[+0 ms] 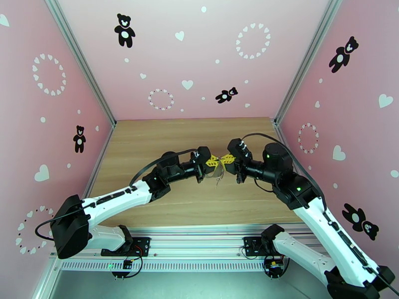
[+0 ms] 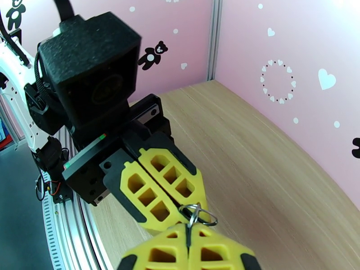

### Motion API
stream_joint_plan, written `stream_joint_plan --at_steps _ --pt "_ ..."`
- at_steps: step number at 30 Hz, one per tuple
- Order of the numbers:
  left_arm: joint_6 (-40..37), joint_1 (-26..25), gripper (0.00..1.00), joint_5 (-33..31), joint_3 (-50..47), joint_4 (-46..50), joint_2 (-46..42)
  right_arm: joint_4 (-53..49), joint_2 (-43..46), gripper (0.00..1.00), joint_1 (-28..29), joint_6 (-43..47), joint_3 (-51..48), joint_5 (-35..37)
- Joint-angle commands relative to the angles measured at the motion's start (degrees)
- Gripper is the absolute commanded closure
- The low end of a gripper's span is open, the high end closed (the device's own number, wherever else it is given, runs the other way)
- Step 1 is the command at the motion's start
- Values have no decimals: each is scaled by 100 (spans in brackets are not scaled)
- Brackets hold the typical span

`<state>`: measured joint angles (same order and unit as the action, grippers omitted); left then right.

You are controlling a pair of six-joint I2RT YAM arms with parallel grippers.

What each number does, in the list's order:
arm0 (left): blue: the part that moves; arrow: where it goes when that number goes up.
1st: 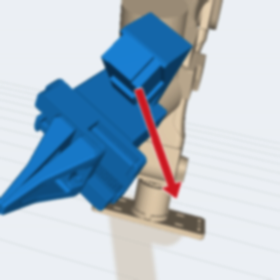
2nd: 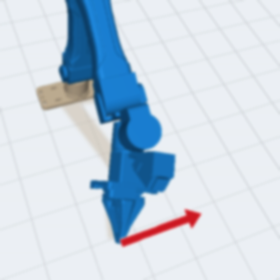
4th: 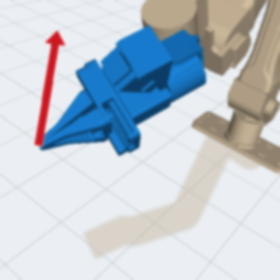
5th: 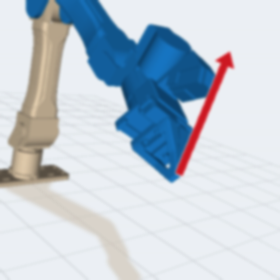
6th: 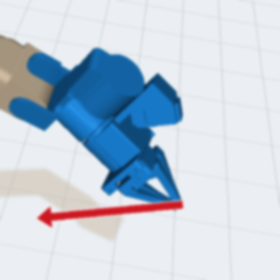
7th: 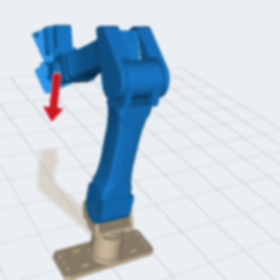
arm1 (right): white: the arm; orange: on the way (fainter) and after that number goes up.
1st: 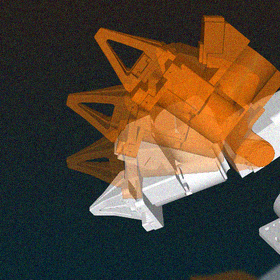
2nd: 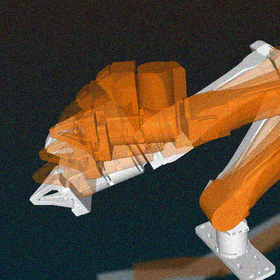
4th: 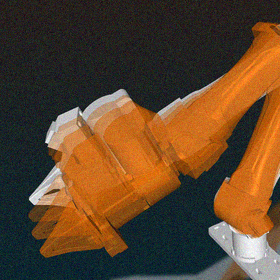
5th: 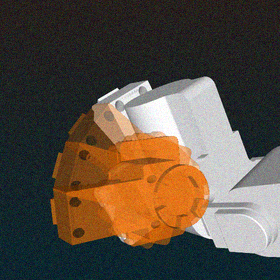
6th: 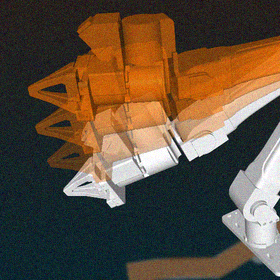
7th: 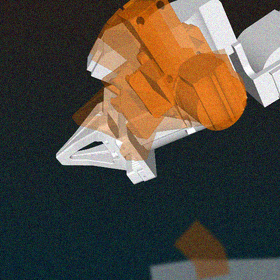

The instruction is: Remove the keys from the keyring

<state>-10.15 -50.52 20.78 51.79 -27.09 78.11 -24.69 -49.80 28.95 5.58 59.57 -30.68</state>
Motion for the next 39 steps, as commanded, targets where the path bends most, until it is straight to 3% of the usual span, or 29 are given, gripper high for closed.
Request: stream_joint_plan --at_steps 1,19,25,28,34,39 --pt "318 120 100 -811 248 38 -145 -167 115 100 23 236 -66 -570" --pt "437 130 100 -1100 419 137 -223 -239 103 100 28 680 -153 -906" --pt "5 122 100 -675 319 163 -234 -105 96 100 24 540 15 -86" --pt "-203 122 100 -756 288 242 -243 -32 112 100 24 471 186 423" --pt "-373 116 100 -658 349 377 -187 596 92 76 73 628 113 -92" --pt "-450 69 100 -595 367 419 -186 442 -254 70 384 1251 382 295"
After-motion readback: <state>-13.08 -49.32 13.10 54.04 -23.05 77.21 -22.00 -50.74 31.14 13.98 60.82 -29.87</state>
